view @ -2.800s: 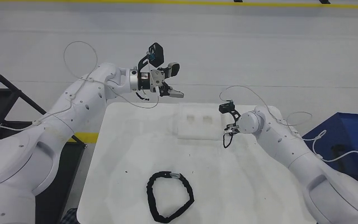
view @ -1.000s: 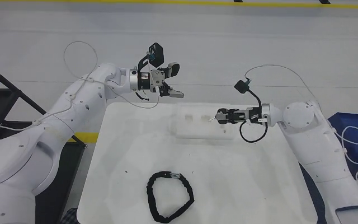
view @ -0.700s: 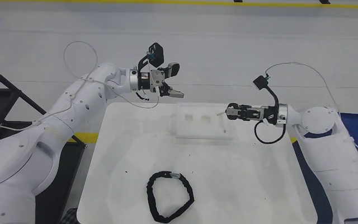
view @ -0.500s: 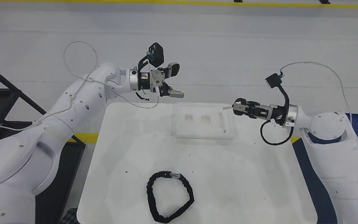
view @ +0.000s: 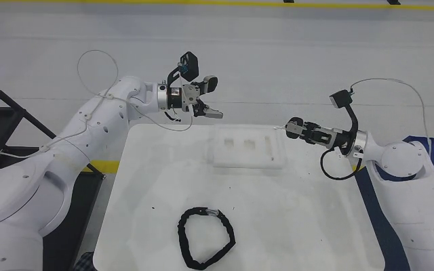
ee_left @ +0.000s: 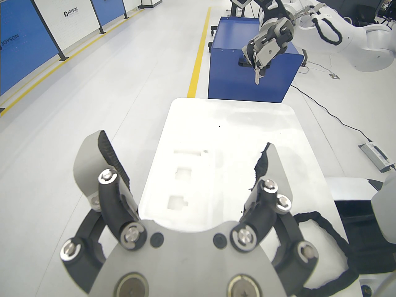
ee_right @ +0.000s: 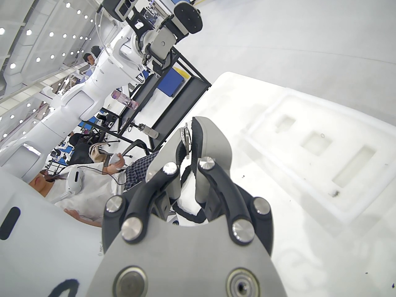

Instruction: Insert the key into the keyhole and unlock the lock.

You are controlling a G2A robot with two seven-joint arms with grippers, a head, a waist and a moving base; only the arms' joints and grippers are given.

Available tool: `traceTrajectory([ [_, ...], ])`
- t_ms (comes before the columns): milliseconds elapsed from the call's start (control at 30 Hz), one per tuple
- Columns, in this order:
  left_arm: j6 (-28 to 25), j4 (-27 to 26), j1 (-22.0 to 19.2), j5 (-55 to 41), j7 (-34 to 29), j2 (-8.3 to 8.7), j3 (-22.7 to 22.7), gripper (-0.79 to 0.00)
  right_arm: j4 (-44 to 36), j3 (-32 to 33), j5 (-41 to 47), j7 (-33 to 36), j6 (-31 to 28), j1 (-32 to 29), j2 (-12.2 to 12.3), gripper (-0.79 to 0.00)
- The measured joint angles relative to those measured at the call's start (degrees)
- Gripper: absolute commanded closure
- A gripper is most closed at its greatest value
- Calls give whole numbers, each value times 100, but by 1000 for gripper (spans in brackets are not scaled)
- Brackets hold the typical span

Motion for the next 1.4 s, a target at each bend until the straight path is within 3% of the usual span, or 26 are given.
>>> traceTrajectory([
  [300, 8, -12, 10, 0, -1, 0, -4, -785, 0, 0, 0, 0, 0, 0, 0, 0],
  [567, -1, -453, 620, 95, -83, 120, -144, -785, 0, 0, 0, 0, 0, 0, 0, 0],
  [767, 0, -1011, 1106, 884, 510, 342, -333, -785, 0, 0, 0, 0, 0, 0, 0, 0],
  [1067, 0, -1958, 1982, 3197, 2256, 774, -623, -785, 0, 0, 0, 0, 0, 0, 0, 0],
  [1200, 0, -2089, 2169, 4043, 2587, 874, -490, -785, 0, 0, 0, 0, 0, 0, 0, 0],
  [1400, 0, -1967, 2159, 4480, 2688, 901, -42, -785, 0, 0, 0, 0, 0, 0, 0, 0],
])
